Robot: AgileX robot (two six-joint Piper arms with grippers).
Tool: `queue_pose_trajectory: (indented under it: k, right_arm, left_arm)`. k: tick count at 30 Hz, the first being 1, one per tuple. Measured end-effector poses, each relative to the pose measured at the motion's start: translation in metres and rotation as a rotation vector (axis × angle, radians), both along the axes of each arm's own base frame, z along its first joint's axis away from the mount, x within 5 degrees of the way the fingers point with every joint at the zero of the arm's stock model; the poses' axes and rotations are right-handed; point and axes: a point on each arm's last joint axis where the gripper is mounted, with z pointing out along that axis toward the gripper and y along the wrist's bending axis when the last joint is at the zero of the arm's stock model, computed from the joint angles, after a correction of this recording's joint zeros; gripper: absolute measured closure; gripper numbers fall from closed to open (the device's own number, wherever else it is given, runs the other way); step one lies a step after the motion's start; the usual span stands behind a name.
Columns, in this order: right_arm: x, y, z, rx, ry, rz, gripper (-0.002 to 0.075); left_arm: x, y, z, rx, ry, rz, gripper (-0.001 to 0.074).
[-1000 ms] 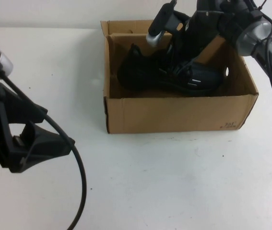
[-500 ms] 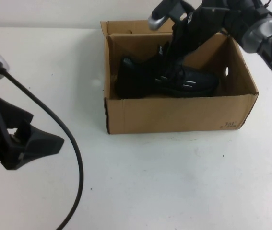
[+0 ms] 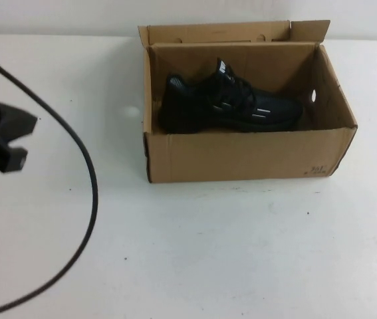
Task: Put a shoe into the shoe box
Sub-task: Place the shoe in the shoe box
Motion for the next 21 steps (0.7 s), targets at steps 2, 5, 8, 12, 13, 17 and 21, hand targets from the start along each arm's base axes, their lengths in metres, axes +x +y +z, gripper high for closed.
queue_pose_trajectory:
  k: [2,5,8,12,13,17,21]
  right_arm:
    - [-0.014,-0.006,0.020,0.042,-0.007,-0.031,0.0737]
    - [-0.034,-0.015,0.045,0.082,-0.027,-0.065,0.0741]
    - [-0.054,-0.023,0.068,0.110,-0.072,-0.070,0.0741]
    - [-0.083,-0.034,0.093,0.152,-0.136,-0.073,0.0741]
    - [-0.089,-0.036,0.098,0.168,-0.150,-0.072,0.0741]
    - [-0.107,-0.043,0.098,0.217,-0.174,-0.083,0.0741]
    - [-0.130,-0.054,0.085,0.268,-0.240,-0.106,0.0741]
  left_arm:
    - [0.003,0.000,0.004,-0.024,-0.043,0.024,0.0734]
    - [0.007,0.000,0.009,-0.068,-0.100,0.060,0.0735]
    - [0.009,0.001,0.015,-0.104,-0.155,0.092,0.0736]
    - [0.005,0.004,0.024,-0.130,-0.231,0.125,0.0736]
    - [0.003,0.005,0.025,-0.135,-0.253,0.136,0.0736]
    - [-0.009,0.011,0.024,-0.157,-0.332,0.187,0.0736]
    - [-0.030,0.017,0.019,-0.186,-0.399,0.229,0.0736]
